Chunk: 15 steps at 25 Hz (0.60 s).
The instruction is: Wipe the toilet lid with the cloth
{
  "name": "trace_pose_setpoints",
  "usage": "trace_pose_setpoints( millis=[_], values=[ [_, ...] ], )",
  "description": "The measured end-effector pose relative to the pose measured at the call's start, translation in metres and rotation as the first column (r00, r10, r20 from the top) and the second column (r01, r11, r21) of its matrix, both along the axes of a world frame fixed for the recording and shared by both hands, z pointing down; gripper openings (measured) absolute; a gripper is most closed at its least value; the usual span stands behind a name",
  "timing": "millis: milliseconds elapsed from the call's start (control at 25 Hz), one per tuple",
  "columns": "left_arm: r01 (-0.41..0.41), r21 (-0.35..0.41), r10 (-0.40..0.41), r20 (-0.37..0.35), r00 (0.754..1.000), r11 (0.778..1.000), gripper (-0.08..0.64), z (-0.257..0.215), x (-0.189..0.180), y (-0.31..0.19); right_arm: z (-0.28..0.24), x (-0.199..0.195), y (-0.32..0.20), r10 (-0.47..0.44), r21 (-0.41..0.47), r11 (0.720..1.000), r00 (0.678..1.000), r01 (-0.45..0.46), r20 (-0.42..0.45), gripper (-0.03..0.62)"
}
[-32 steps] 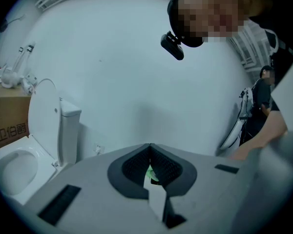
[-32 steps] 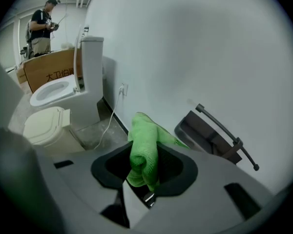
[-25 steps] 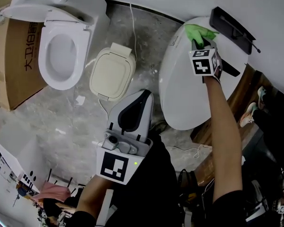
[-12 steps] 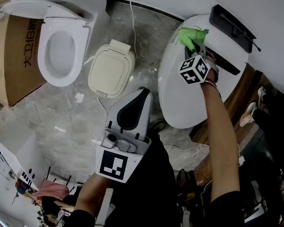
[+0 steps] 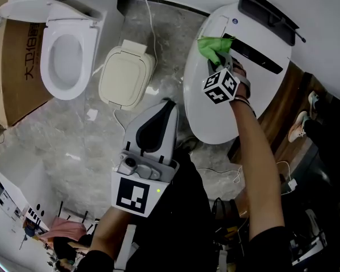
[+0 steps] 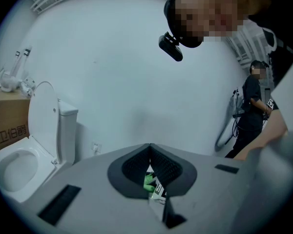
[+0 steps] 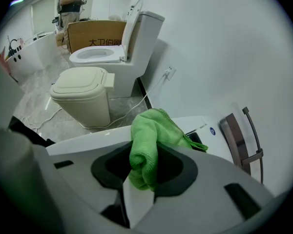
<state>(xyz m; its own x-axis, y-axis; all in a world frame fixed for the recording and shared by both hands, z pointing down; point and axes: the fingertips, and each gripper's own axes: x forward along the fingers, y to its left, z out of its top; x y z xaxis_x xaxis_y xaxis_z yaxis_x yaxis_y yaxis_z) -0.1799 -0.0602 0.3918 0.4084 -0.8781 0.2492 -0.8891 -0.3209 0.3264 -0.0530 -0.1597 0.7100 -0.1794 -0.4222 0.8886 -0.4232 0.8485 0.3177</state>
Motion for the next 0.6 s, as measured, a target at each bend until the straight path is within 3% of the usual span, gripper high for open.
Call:
trace_pose_setpoints(
  millis=[600],
  values=[
    [0.040,0.014,-0.040,0.014,0.999,0.999,0.009,-0.011,0.018,0.074,0.022,-0.006,0.126,-0.180,-0.016,0.984,0.982,0.179,-0.057,0.130]
  ],
)
